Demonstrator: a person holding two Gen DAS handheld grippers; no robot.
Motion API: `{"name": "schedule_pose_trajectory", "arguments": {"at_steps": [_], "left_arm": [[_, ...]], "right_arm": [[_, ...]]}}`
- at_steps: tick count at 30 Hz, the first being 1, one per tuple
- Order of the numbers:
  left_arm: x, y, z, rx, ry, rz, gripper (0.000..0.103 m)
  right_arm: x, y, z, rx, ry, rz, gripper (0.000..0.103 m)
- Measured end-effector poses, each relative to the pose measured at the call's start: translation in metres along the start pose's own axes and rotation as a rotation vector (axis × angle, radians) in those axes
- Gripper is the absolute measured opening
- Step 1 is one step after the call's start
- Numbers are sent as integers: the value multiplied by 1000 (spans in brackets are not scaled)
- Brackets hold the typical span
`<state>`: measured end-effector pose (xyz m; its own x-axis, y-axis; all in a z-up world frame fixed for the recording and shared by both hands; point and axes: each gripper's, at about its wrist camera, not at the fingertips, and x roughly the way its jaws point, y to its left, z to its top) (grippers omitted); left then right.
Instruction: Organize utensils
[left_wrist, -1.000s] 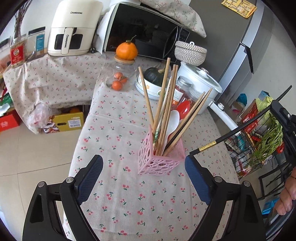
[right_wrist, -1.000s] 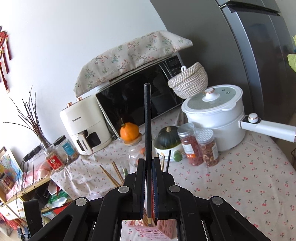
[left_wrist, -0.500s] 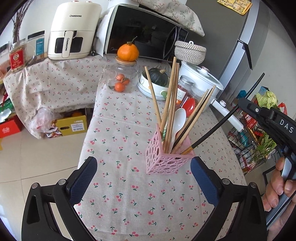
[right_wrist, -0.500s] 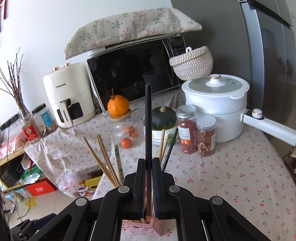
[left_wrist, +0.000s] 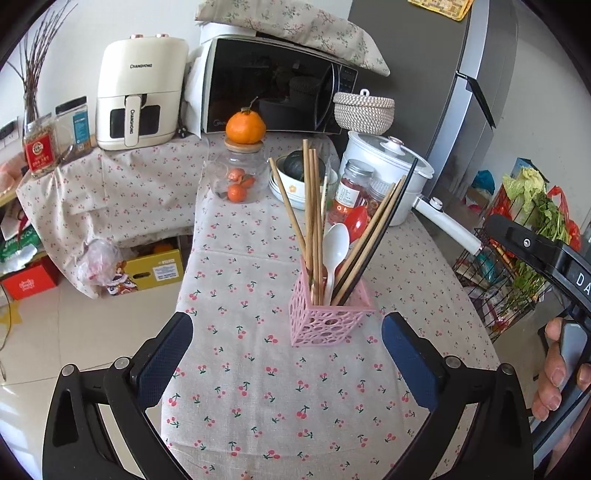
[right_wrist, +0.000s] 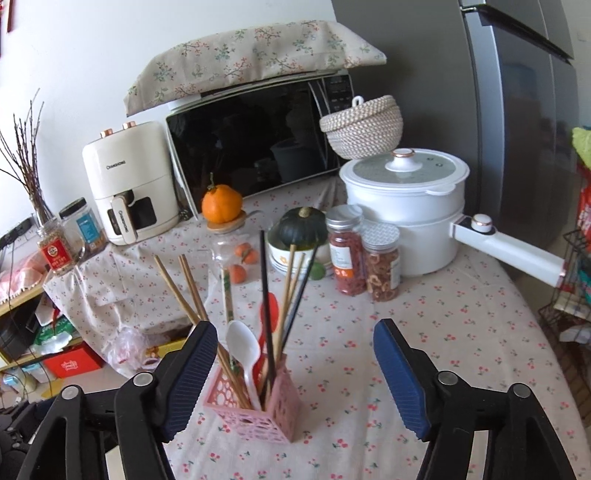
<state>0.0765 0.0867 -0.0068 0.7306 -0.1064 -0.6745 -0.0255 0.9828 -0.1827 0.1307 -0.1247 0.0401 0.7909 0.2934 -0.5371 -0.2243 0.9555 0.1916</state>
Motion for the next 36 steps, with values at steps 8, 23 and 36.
{"name": "schedule_pose_trajectory", "arguments": {"at_steps": [8, 23, 36], "left_arm": [[-11, -30, -17, 45, 77, 13, 103], [-41, -68, -39, 105, 73, 58, 103], [-51, -95, -46, 205, 28, 68, 103]], "right_arm": [[-43, -14, -19, -80, 9, -141, 90], [-83, -45, -50, -15, 112, -187, 102], [-74, -50, -57, -29, 147, -193, 102]]}}
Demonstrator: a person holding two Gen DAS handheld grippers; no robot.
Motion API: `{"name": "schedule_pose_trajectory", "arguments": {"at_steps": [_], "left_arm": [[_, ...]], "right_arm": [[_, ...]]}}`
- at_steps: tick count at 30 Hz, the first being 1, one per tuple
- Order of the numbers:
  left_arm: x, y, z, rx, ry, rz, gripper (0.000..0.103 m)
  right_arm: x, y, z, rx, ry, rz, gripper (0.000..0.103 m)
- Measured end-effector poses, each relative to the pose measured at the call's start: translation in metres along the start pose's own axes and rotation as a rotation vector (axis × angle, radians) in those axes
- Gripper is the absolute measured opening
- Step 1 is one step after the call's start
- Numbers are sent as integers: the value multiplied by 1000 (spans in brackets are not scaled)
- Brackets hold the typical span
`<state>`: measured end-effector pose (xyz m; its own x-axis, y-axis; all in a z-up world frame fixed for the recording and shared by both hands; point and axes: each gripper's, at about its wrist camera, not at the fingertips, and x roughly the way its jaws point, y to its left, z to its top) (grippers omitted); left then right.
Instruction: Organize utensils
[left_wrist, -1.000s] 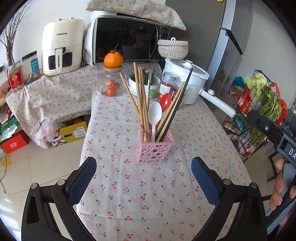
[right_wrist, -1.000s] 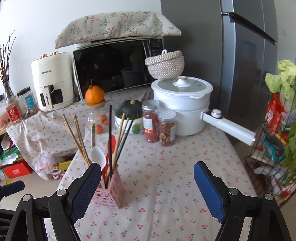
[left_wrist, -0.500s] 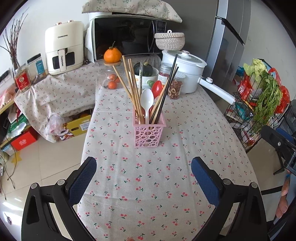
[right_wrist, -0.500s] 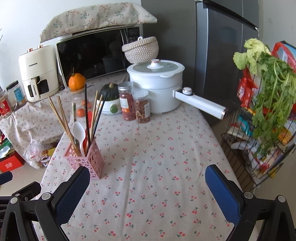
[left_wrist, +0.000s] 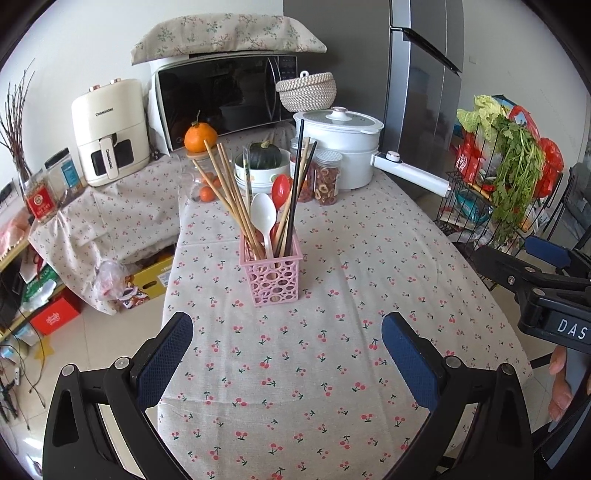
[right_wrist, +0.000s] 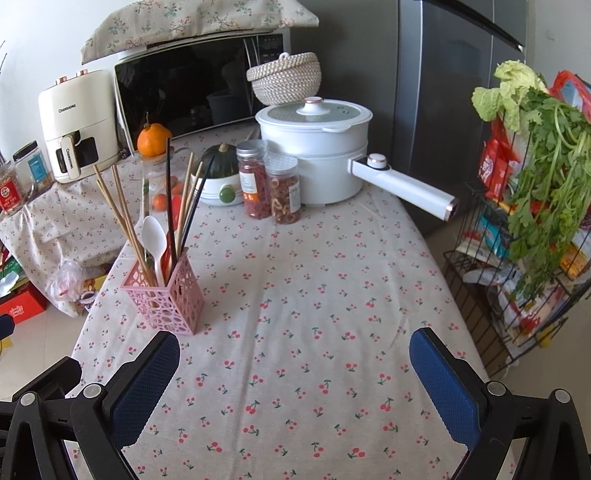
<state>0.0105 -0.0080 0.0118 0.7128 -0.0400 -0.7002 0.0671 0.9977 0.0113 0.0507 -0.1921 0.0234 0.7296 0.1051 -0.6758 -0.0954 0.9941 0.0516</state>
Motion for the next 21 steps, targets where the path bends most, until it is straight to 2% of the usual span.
{"name": "schedule_pose_trajectory", "arguments": {"at_steps": [8, 21], "left_arm": [[0, 3, 1, -19, -4, -6, 103], [0, -2, 0, 5, -12, -16, 103]], "right_arm": [[2, -1, 1, 5, 5, -4, 102], [3, -2, 0, 3, 7, -8, 102]]}}
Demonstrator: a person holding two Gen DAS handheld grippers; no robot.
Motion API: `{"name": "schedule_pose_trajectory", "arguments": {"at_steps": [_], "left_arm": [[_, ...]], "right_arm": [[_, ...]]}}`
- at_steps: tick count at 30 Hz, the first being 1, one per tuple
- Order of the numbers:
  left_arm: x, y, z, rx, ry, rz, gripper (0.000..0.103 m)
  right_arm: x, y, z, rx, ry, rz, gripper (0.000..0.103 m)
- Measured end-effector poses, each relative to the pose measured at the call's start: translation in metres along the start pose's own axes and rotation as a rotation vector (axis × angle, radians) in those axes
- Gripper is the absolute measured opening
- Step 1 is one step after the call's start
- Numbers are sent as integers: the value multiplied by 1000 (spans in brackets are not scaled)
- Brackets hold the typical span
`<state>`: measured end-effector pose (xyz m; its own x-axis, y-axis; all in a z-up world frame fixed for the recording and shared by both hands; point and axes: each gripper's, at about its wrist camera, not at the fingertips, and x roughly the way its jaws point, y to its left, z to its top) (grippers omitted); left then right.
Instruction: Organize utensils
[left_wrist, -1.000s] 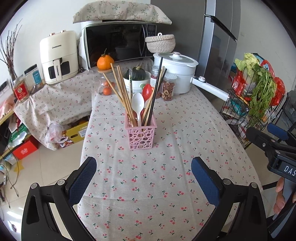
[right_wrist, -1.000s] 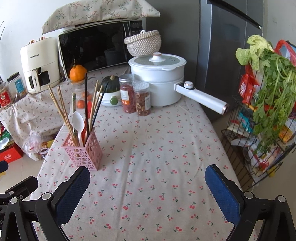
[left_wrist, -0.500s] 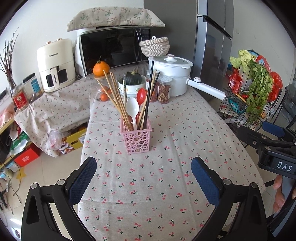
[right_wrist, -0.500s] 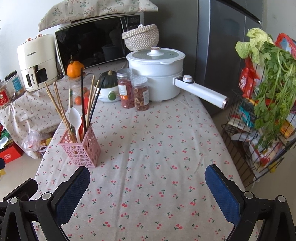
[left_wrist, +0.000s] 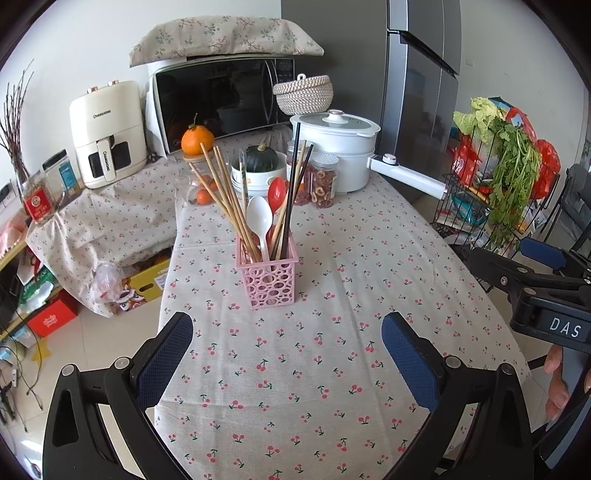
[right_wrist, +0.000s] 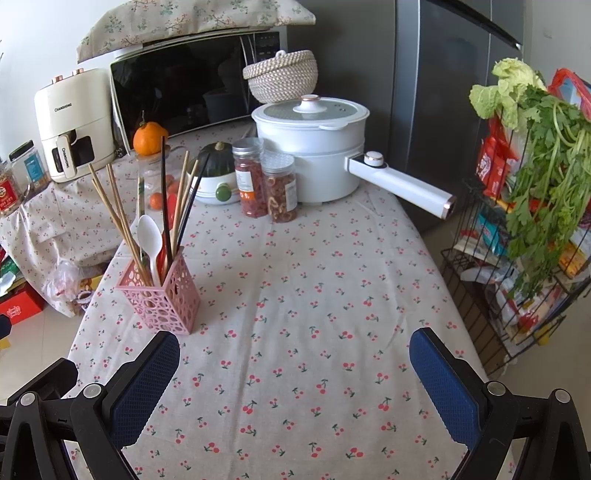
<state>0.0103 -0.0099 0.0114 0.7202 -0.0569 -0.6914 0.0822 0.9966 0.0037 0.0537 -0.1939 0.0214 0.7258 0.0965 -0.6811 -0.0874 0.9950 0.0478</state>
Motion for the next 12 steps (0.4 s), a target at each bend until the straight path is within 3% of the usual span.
{"name": "schedule_pose_trajectory", "arguments": {"at_steps": [12], "left_arm": [[15, -1, -4, 16, 53, 5, 103]], "right_arm": [[6, 1, -3, -19, 17, 1, 102]]}}
